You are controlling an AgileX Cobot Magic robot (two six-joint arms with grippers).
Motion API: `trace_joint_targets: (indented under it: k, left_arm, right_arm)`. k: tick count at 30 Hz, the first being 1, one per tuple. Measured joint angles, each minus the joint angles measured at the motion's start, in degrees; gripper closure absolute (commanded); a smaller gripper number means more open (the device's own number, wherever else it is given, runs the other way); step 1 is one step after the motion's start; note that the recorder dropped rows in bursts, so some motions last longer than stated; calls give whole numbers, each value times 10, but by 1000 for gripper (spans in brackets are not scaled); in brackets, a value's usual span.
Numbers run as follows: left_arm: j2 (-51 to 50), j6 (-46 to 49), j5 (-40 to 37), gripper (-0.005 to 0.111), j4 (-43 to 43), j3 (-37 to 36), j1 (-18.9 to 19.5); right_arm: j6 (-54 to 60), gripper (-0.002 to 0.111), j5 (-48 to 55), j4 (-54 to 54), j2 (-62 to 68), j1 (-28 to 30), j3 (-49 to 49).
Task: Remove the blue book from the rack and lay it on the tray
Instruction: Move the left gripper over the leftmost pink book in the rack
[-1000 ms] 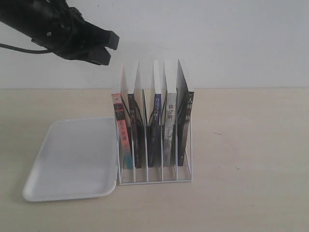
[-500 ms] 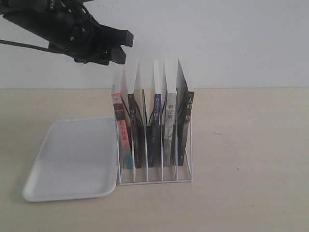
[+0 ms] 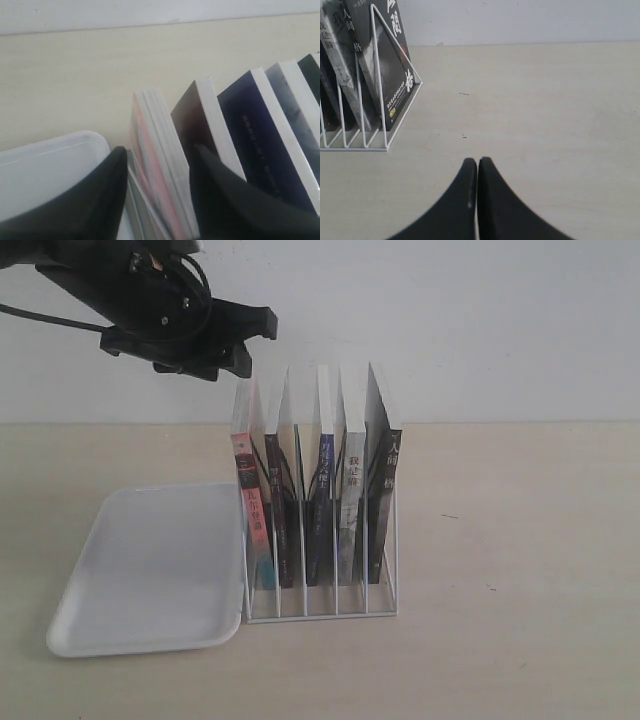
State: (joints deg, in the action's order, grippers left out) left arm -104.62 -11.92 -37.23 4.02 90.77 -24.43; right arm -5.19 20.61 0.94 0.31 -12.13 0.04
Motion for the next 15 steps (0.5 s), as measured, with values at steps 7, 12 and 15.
trace_joint_targets:
  k: [7, 12, 15]
  left_arm:
    - [-11, -4, -1, 67, 5, 0, 0]
    - [-14, -4, 0, 67, 9, 1, 0]
    - [-14, -4, 1, 67, 16, 1, 0]
  right_arm:
    - [0, 108, 0, 0, 0, 0, 0]
    - [0, 108, 0, 0, 0, 0, 0]
    - [0, 108, 0, 0, 0, 0, 0]
